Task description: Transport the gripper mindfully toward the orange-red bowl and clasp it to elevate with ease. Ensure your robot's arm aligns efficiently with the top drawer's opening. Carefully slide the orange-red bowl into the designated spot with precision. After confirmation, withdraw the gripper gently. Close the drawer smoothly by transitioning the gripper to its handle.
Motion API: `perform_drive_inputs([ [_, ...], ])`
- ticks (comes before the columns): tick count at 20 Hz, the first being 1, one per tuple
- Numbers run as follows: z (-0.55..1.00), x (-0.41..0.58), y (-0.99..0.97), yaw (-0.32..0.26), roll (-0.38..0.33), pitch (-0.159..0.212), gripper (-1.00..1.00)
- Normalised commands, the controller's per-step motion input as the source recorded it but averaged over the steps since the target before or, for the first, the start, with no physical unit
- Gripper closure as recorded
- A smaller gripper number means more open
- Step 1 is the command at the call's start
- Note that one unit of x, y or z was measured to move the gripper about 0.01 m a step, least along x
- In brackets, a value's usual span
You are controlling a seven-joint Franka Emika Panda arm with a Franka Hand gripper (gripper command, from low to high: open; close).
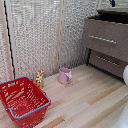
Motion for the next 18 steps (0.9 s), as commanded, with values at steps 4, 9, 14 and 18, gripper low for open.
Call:
perform_drive_inputs([
  [4,-0.22,-0.035,0.45,0.011,-0.371,0.165,-1.0],
  [9,-0.21,-0.006,0.42,0.003,-0.375,0.135,-1.0],
  [14,-0.23,0.0,0.43,0.003,-0.375,0.127,-1.0],
  [18,-0.24,0.0,0.44,0.004,-0.375,0.125,-1.0],
])
